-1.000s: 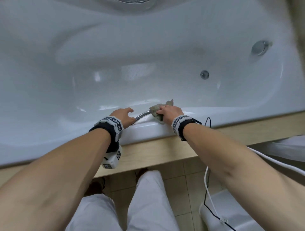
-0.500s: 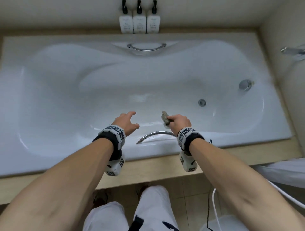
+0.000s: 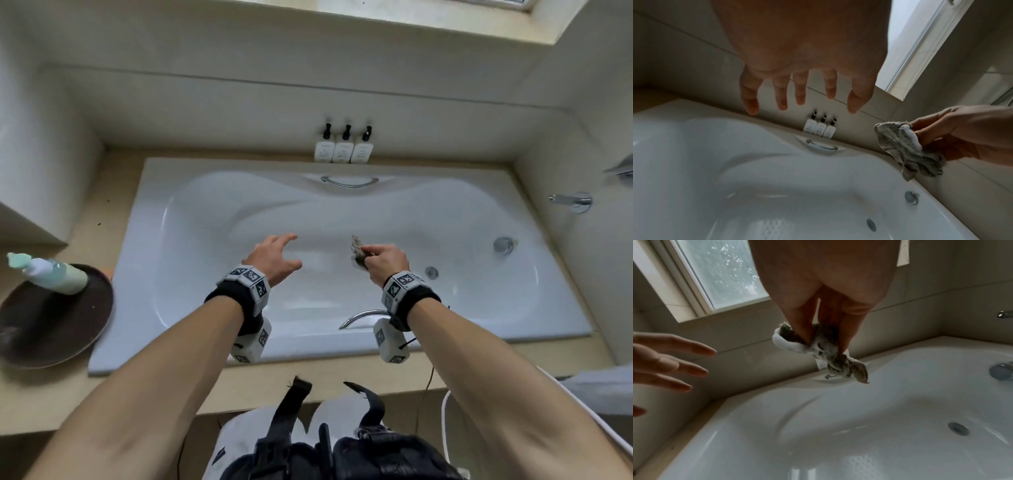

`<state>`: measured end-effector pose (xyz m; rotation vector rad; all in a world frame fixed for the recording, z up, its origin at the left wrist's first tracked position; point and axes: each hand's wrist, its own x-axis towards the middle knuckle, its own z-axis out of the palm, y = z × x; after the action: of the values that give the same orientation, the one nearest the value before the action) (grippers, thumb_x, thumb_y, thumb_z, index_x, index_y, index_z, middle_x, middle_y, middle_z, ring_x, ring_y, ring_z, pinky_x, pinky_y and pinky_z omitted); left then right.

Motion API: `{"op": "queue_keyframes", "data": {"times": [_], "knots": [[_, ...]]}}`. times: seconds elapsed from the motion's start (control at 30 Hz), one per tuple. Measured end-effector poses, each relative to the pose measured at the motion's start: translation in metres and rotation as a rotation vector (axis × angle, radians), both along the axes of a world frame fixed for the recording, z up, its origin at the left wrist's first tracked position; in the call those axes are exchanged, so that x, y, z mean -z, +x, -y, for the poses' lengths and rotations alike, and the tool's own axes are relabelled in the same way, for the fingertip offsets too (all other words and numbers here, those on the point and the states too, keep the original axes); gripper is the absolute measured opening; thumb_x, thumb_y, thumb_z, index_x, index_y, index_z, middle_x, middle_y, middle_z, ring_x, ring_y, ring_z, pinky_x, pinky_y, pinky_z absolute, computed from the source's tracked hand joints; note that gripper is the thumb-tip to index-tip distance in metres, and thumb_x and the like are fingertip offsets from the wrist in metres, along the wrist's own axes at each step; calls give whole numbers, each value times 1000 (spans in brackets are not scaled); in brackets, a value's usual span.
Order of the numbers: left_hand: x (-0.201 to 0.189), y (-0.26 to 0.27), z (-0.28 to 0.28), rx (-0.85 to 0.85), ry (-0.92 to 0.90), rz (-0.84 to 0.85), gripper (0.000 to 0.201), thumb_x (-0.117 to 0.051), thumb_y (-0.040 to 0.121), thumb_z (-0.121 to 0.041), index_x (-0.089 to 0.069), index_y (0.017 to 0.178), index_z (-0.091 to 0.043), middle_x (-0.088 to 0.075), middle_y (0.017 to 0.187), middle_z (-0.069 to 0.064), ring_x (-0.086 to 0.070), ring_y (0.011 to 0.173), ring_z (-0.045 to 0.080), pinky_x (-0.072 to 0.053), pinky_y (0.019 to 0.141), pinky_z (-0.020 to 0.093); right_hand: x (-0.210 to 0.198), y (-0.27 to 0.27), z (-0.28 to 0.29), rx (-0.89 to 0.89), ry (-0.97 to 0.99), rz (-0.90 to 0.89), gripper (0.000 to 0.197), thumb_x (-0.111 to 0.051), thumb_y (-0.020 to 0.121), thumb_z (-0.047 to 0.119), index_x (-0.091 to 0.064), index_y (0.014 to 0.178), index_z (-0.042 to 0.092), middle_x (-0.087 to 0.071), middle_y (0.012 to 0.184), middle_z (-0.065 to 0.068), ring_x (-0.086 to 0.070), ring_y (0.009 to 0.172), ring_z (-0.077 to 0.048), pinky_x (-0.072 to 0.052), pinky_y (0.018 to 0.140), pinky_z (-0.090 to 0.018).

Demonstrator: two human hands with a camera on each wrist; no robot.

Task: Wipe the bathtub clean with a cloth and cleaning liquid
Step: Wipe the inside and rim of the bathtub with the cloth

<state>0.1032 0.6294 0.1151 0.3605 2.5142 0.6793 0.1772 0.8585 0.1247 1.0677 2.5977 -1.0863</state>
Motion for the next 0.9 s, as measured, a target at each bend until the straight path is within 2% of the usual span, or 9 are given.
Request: {"op": "queue_keyframes", "data": {"times": [0.07, 0.1, 0.2, 0.37, 0.53, 0.6, 0.7, 0.83, 0.9], "knots": [[-10, -1, 32, 6, -1, -35, 70, -52, 70, -53, -37, 138, -45, -41, 145, -4, -43, 130, 24, -40, 103, 50, -4, -7, 30, 3, -22, -44, 46, -58, 63, 24, -68, 99, 51, -76, 94, 1, -68, 77, -28, -60, 78, -40], [-14, -2, 47, 8, -8, -56, 69, -53, 72, -52, -36, 138, -46, -40, 146, -5, -43, 129, 24, -41, 102, 51, -11, -10, 47, 10, -37, -62, 45, -58, 64, 21, -70, 99, 47, -76, 92, 2, -70, 77, -28, -60, 76, -38], [-20, -2, 90, -19, -52, -102, 65, -57, 79, -49, -35, 140, -46, -38, 146, -5, -41, 129, 26, -40, 102, 51, -20, -16, 89, 5, -93, -93, 41, -58, 73, 10, -76, 103, 30, -75, 86, 5, -70, 74, -20, -55, 65, -20], [-27, 9, 155, -166, -12, -109, 66, -58, 76, -49, -37, 138, -45, -43, 142, -3, -43, 126, 28, -40, 102, 49, -24, -27, 152, -104, -149, -105, 41, -56, 74, 7, -76, 103, 28, -76, 85, 1, -73, 75, -23, -61, 66, -26], [-35, 35, 207, -355, 8, -111, 67, -56, 70, -50, -41, 135, -46, -44, 142, -1, -44, 127, 27, -39, 103, 49, -29, -40, 204, -270, -181, -107, 42, -55, 78, 4, -76, 106, 27, -75, 87, 0, -68, 66, -20, -52, 51, -15], [-39, 48, 227, -439, 20, -125, 68, -52, 66, -53, -43, 133, -45, -46, 140, -1, -45, 126, 25, -40, 102, 47, -29, -45, 224, -336, -196, -99, 42, -54, 79, 5, -75, 107, 27, -75, 88, 0, -69, 67, -22, -54, 53, -18], [-45, 71, 261, -589, 3, -175, 60, -55, 72, -51, -46, 131, -41, -51, 135, -1, -49, 120, 25, -43, 98, 43, -25, -48, 256, -431, -259, -103, 43, -53, 78, 3, -75, 107, 26, -76, 84, -6, -61, 56, -21, -58, 57, -32], [-48, 103, 305, -769, -17, -223, 56, -61, 77, -43, -50, 131, -36, -53, 131, 1, -48, 117, 27, -43, 97, 37, -20, -47, 298, -511, -312, -115, 40, -55, 80, 3, -75, 109, 22, -74, 82, -3, -61, 60, -20, -56, 61, -27], [-47, 119, 326, -818, -24, -222, 57, -61, 76, -44, -50, 131, -36, -53, 130, 3, -48, 117, 29, -41, 99, 35, -19, -44, 319, -541, -331, -118, 41, -55, 79, 3, -74, 110, 22, -73, 79, -2, -65, 65, -21, -57, 68, -28]]}}
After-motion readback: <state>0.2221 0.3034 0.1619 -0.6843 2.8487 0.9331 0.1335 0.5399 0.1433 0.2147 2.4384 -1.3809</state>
